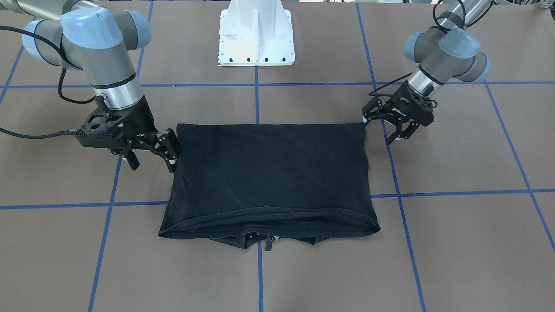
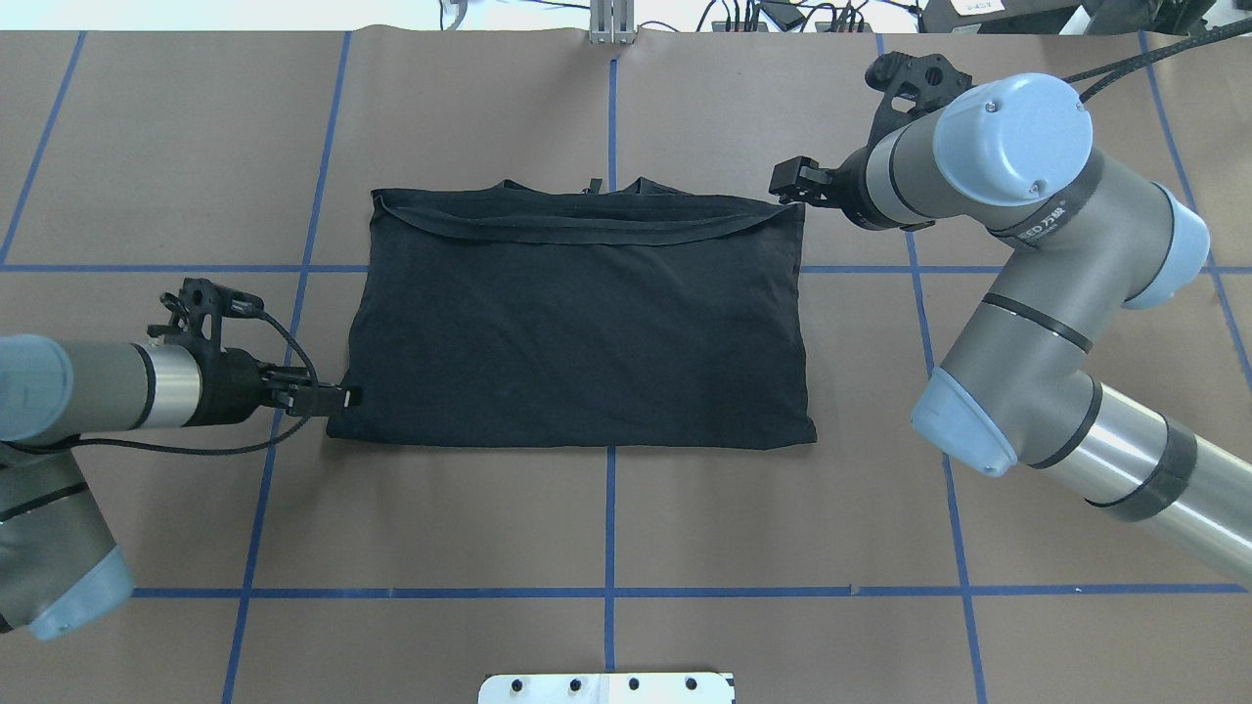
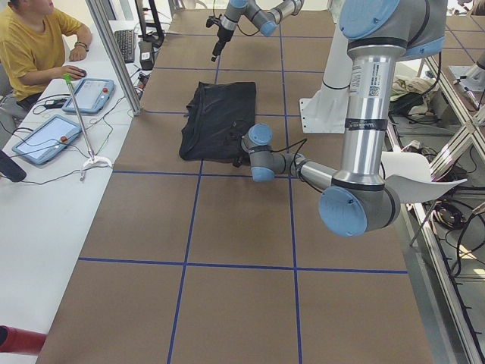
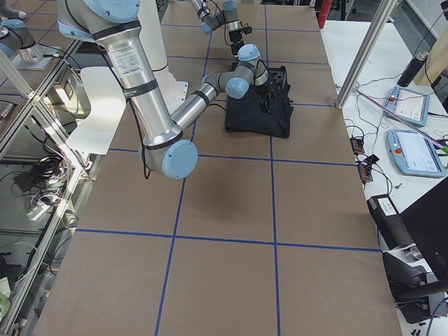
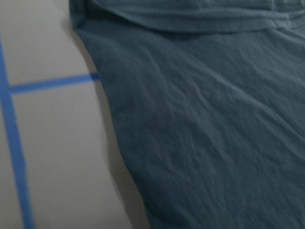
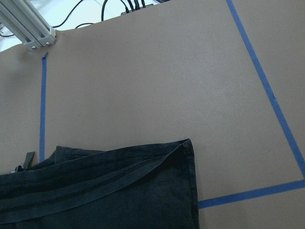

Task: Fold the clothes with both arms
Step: 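Grasp the folded shirt's corner nearest the left gripper with the left gripper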

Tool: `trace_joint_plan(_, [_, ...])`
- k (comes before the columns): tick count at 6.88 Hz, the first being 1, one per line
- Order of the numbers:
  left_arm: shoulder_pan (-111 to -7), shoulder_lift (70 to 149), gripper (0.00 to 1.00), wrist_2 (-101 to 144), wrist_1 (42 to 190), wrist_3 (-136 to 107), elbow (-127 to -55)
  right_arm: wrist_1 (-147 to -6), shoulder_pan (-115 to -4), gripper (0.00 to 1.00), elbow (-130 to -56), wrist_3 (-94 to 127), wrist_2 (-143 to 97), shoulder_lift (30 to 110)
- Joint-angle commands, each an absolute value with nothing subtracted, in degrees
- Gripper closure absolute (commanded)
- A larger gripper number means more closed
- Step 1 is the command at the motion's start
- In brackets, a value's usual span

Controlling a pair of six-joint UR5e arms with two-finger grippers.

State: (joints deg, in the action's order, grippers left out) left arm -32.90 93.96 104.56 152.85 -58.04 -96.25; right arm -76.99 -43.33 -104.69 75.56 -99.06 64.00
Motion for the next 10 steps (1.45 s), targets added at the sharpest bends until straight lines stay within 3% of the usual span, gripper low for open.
trace_joint_plan(1, [-30.32,94.22,0.08,103.01,153.02,-59.24,-96.06,-76.99,-43.33,0.00,-104.77,75.59,-98.96,64.16])
trace_joint_plan(2, [-30.32,94.13,0.15,103.01,152.93,-59.24,-95.98,-76.99,-43.24,0.00,-104.77,75.67,-98.79,64.16])
trace_joint_plan(4, [-30.06,93.96,0.15,102.92,152.93,-59.24,-95.89,-76.99,-43.33,0.00,-104.94,75.59,-98.70,64.16])
trace_joint_plan(8, [-29.36,93.60,0.32,102.92,152.84,-59.33,-95.89,-76.99,-43.24,0.00,-104.94,75.50,-98.70,64.51])
trace_joint_plan(10, [-28.74,93.60,0.36,102.92,152.84,-59.33,-95.80,-76.99,-43.24,0.00,-104.94,75.50,-98.70,64.51])
